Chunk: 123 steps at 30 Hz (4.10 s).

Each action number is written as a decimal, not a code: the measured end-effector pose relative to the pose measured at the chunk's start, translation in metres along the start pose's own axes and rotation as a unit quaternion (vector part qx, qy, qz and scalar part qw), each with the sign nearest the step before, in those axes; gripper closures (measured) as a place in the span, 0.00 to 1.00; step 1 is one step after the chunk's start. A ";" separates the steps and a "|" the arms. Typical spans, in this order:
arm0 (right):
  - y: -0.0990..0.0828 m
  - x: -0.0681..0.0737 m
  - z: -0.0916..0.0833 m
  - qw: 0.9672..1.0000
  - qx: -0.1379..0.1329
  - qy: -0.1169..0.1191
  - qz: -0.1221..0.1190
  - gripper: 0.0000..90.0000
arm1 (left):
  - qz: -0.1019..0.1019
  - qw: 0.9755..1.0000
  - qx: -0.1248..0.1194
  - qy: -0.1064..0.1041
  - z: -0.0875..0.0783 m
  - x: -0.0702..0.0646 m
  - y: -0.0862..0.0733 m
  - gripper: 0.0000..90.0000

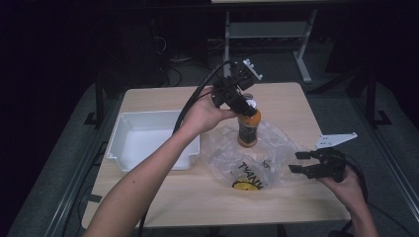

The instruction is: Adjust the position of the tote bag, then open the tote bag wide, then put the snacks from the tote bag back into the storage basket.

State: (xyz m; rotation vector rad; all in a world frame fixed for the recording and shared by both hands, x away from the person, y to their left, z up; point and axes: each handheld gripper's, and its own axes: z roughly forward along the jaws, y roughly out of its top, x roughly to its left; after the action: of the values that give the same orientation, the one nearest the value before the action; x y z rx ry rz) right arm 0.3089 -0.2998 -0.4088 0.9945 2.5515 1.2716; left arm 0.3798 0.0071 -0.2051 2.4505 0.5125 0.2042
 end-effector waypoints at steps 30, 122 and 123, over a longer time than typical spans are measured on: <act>0.002 0.001 -0.001 1.000 -0.006 -0.011 0.011 0.39 | -0.042 0.997 0.002 0.060 -0.074 0.033 -0.055 0.66; 0.006 -0.001 -0.001 1.000 -0.015 -0.010 0.012 0.37 | -0.129 0.987 0.042 0.087 -0.042 0.073 -0.152 0.66; 0.006 -0.001 -0.001 1.000 -0.015 -0.010 0.011 0.37 | -0.126 0.987 0.049 0.085 -0.041 0.073 -0.152 0.66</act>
State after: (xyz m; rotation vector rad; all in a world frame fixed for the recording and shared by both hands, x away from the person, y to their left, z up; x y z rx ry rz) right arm 0.3122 -0.2989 -0.4040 1.0283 2.5048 1.2946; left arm 0.3882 0.1707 -0.2630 2.4456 0.9198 0.2910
